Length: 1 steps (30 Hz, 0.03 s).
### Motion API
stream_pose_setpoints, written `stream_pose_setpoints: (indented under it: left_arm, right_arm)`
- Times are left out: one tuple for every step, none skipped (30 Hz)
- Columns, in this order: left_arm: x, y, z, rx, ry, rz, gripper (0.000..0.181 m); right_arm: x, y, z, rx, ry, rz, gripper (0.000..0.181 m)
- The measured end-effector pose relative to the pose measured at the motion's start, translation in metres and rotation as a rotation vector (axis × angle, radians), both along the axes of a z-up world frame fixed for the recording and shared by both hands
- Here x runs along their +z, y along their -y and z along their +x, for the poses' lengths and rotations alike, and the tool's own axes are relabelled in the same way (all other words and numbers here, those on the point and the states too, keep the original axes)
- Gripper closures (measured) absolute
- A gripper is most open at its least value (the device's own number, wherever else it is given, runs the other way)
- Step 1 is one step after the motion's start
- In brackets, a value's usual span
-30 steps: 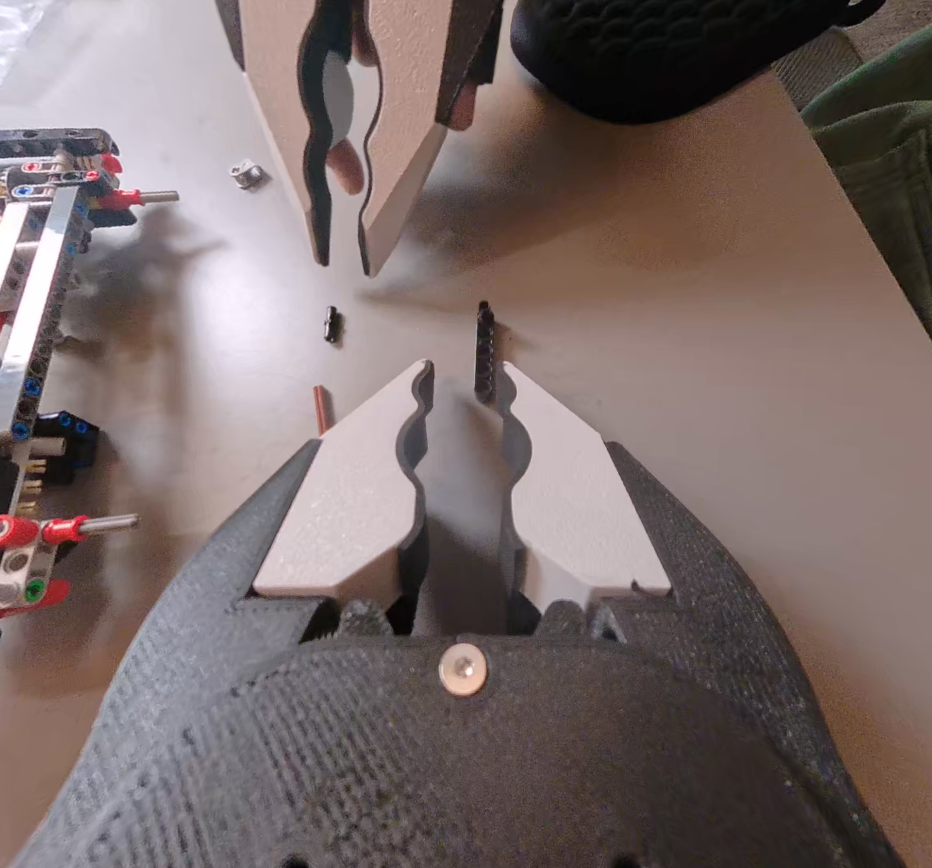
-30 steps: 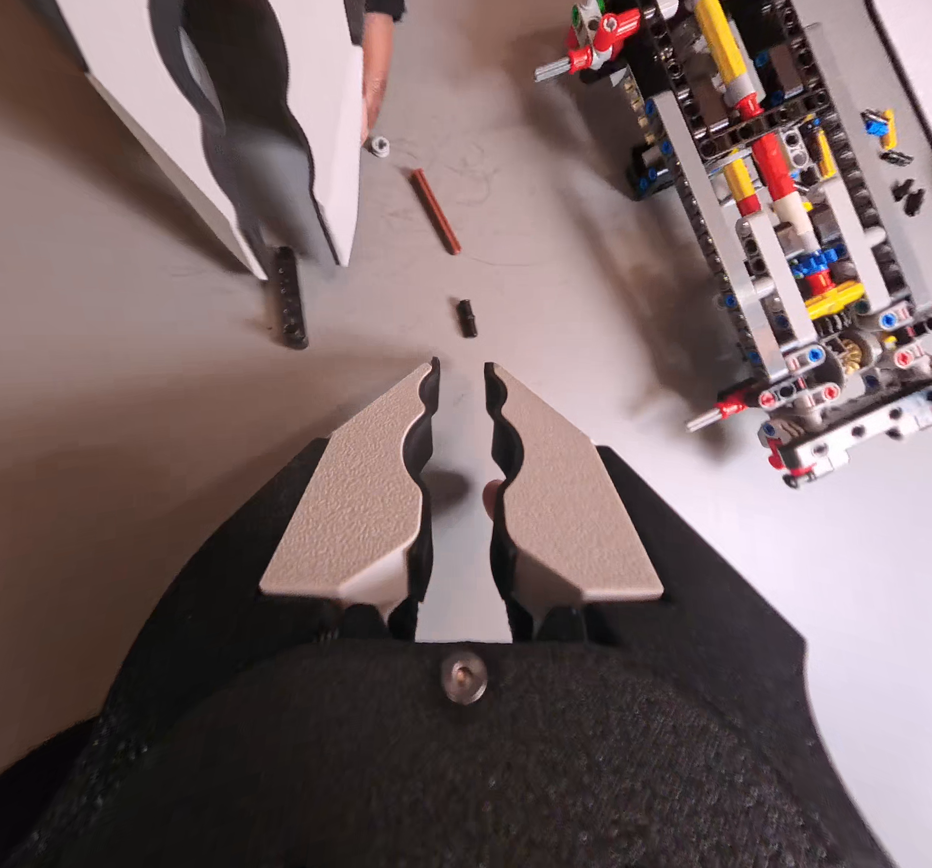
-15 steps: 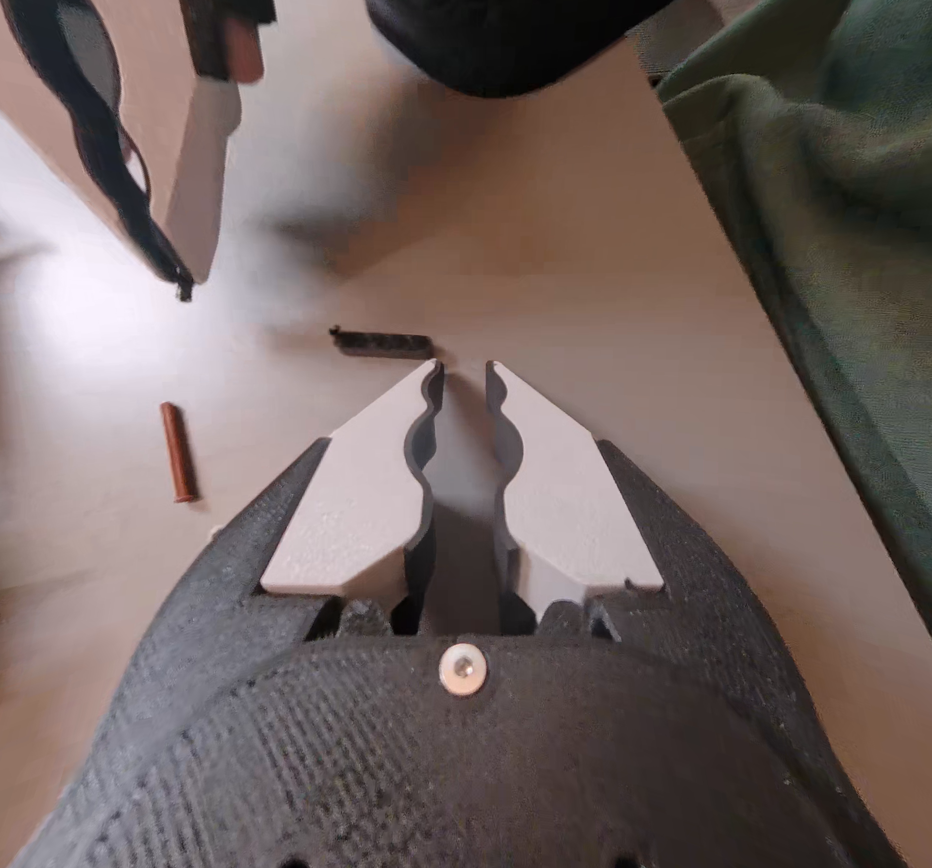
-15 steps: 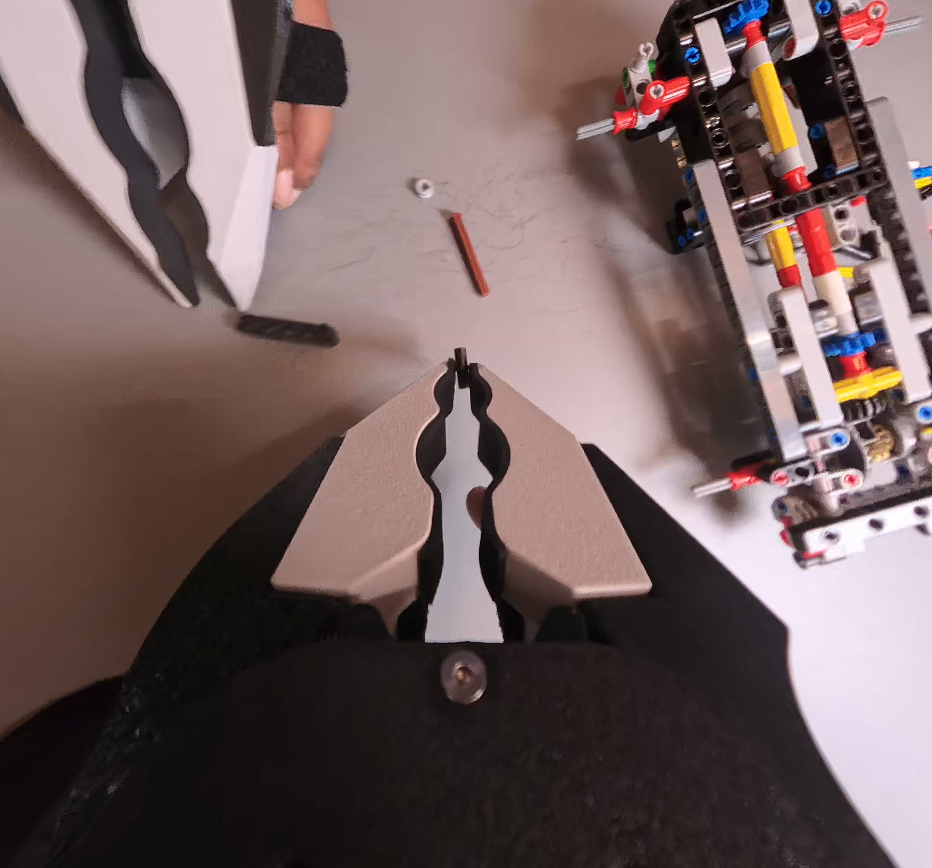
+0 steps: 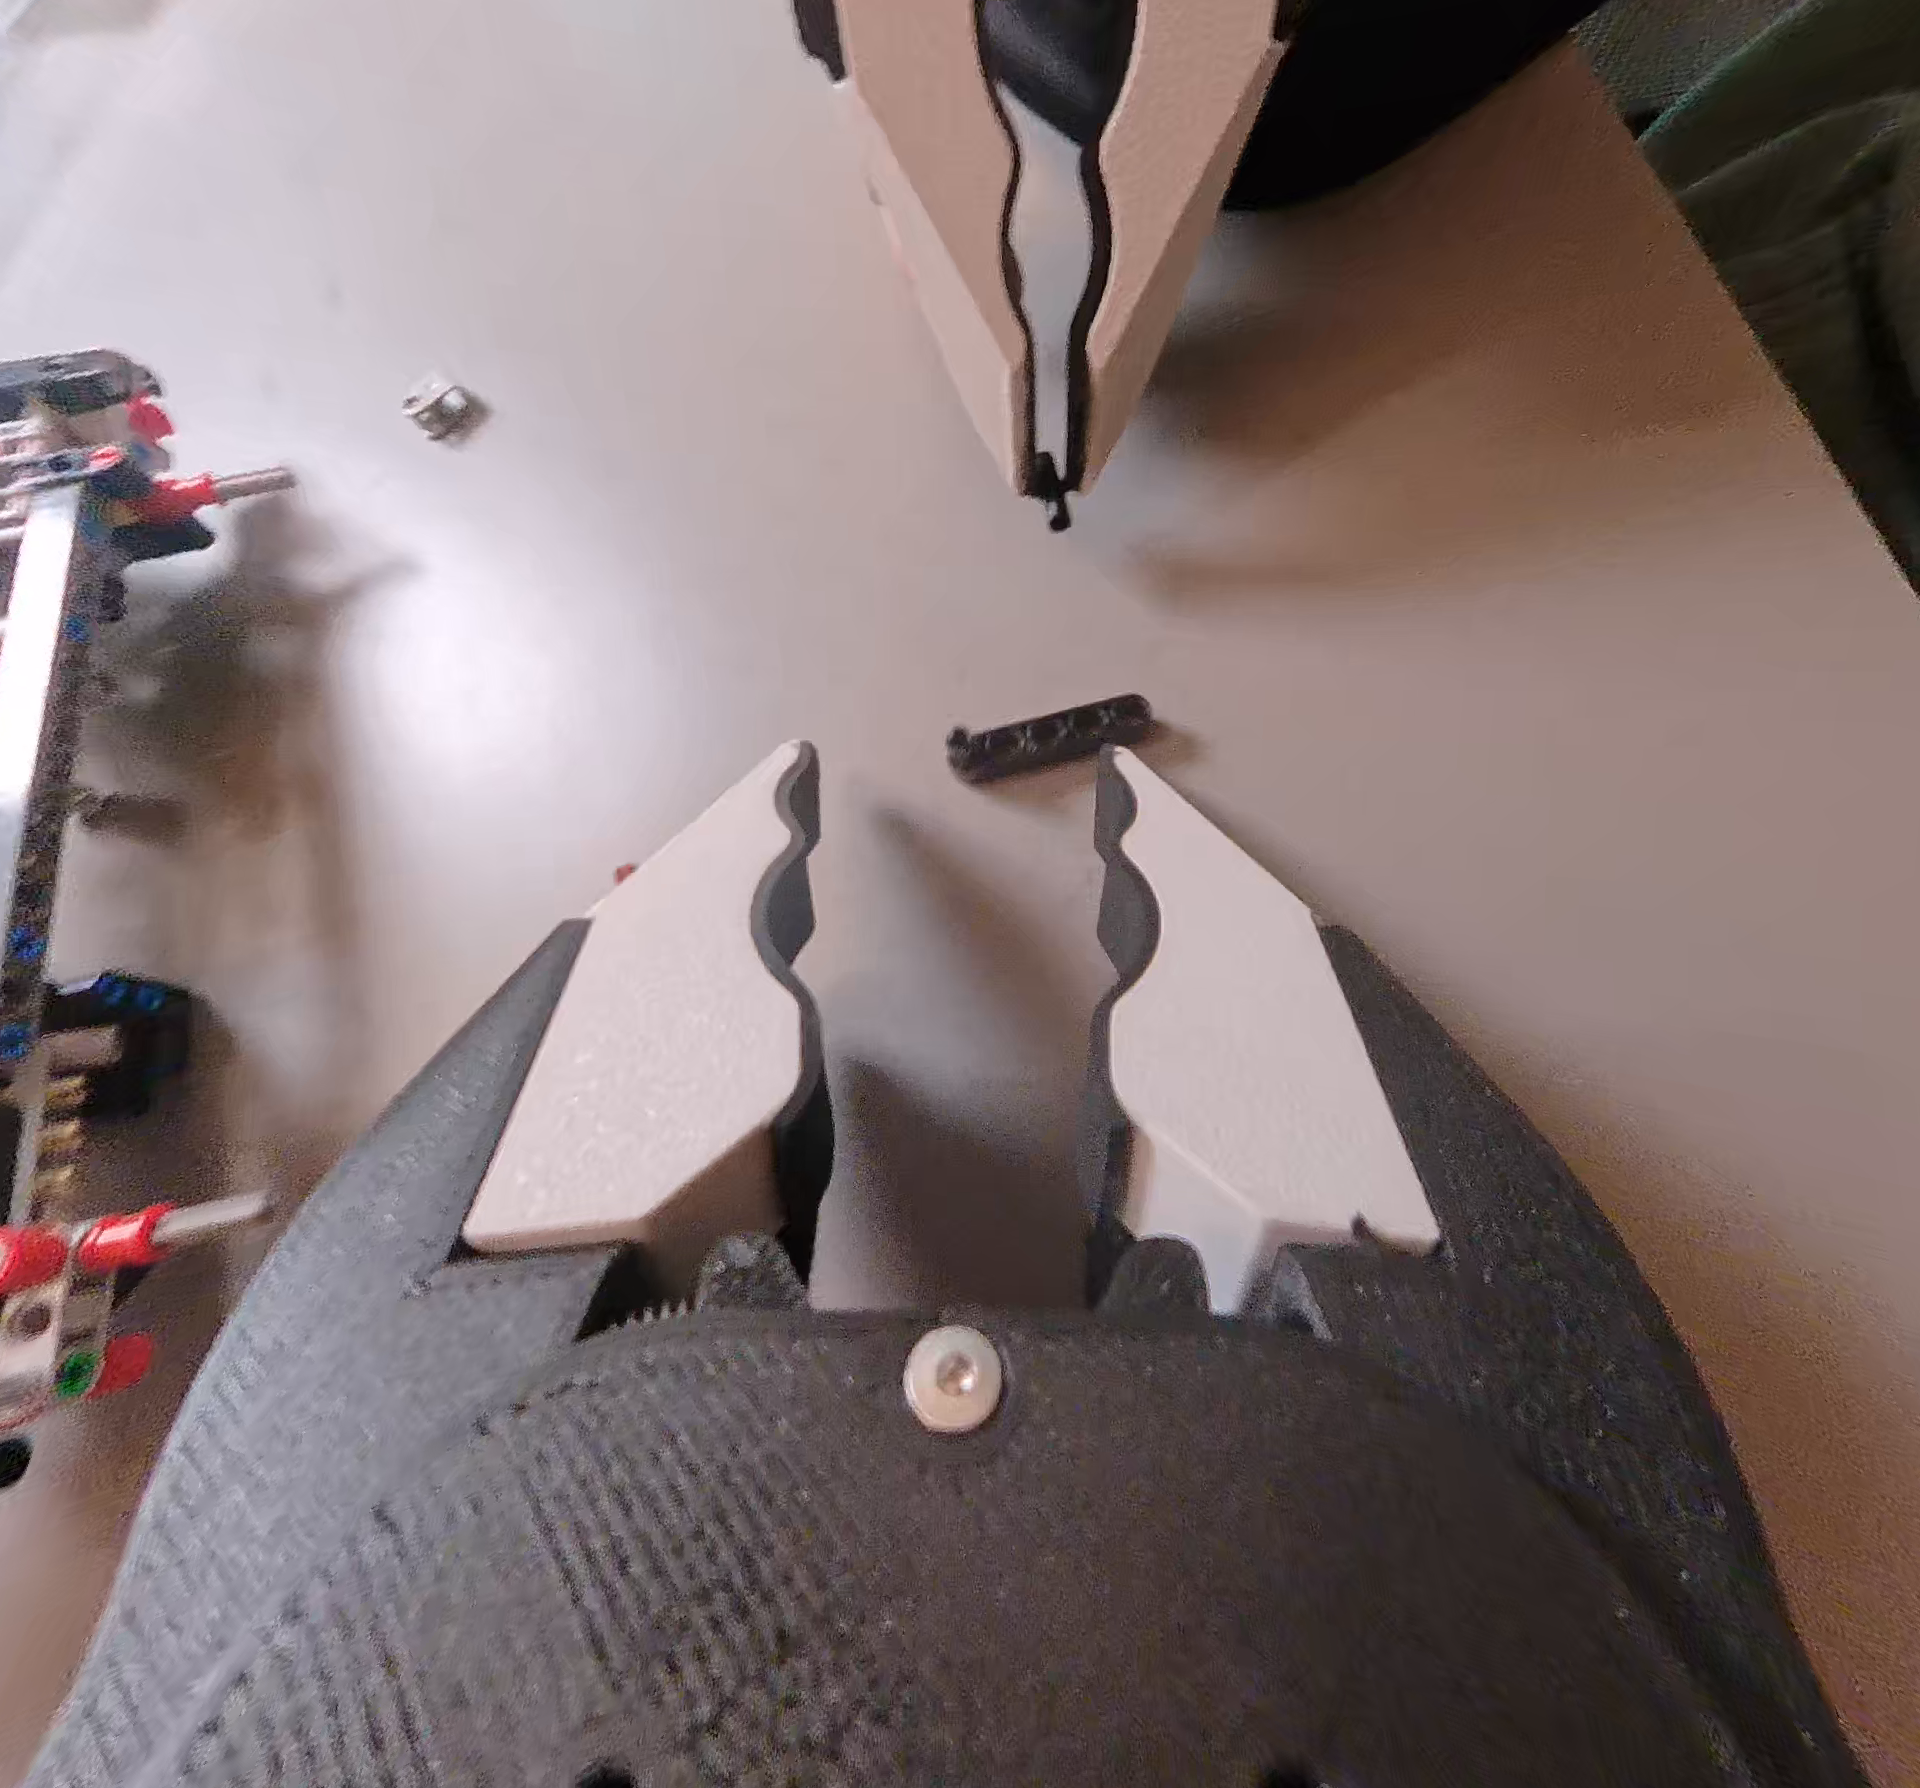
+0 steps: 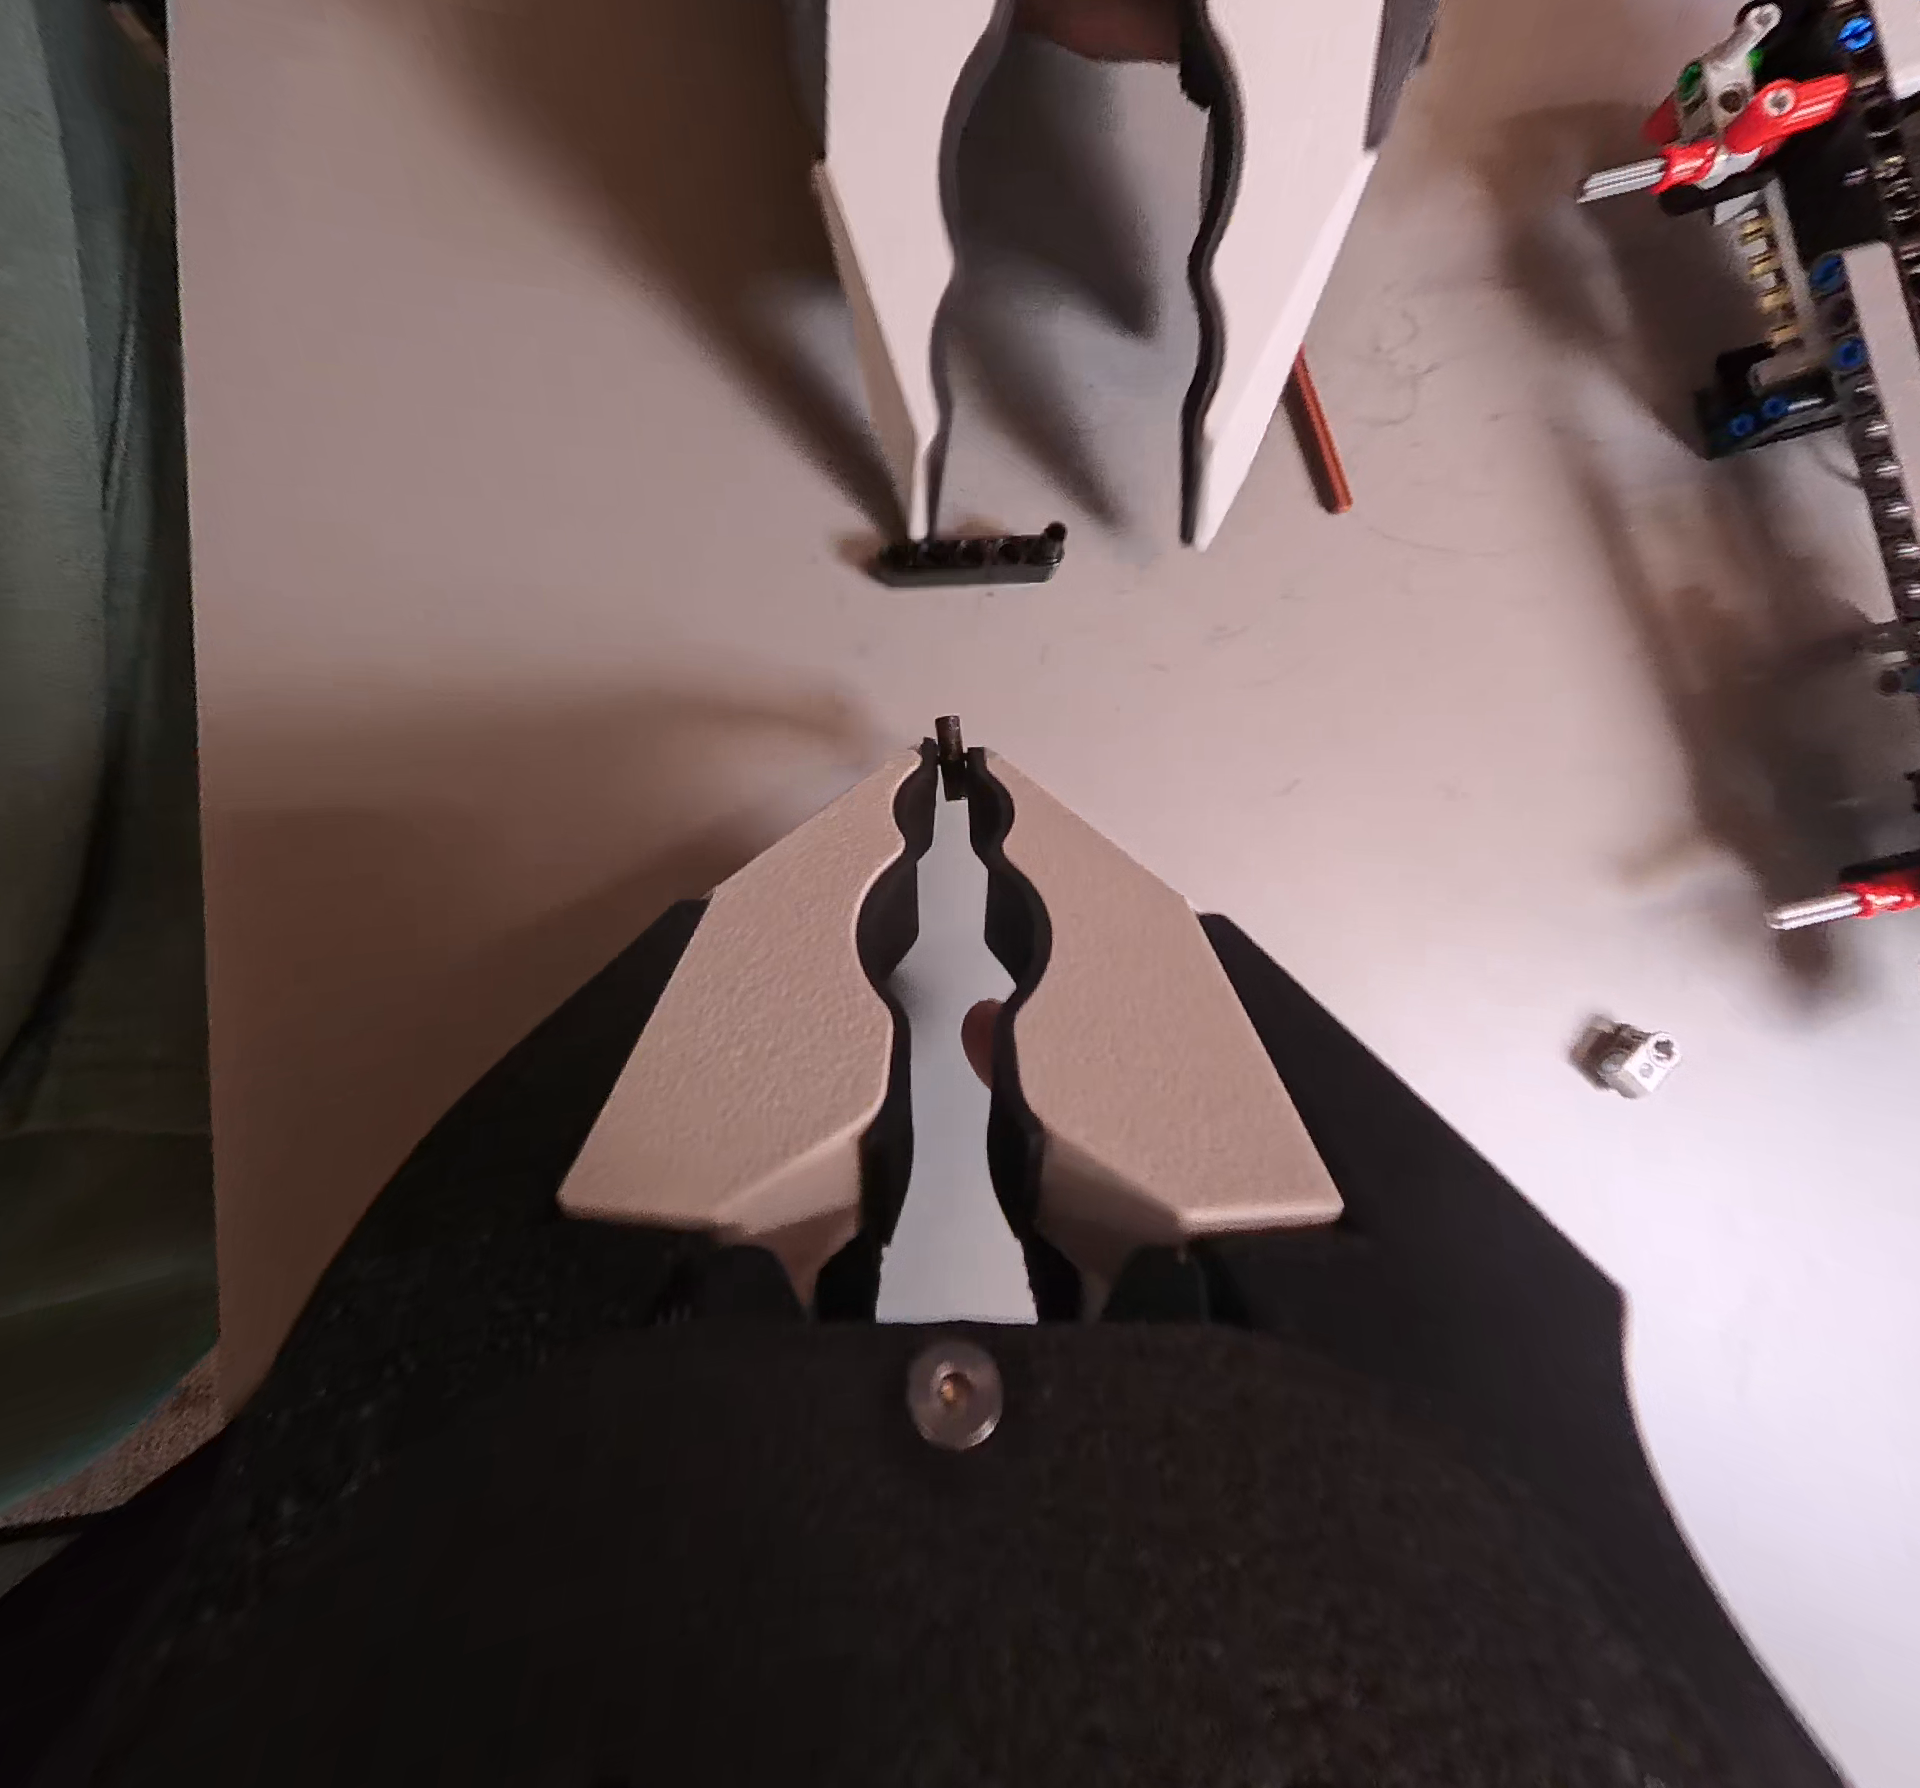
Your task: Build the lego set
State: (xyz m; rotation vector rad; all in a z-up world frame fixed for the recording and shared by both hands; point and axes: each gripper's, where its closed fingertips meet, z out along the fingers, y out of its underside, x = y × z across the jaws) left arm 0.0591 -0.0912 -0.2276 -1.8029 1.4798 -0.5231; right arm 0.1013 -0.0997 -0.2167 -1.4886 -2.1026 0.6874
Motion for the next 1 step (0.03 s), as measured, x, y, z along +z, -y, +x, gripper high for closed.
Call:
stream_pose_setpoints:
  left_arm:
    - [-0.0002, 0.0013, 0.0041, -0.014, 0.005, -0.008, 0.13]
  right_arm:
    - [0.0014, -0.0002, -0.0008, -0.003, -0.014, -0.005, 0.18]
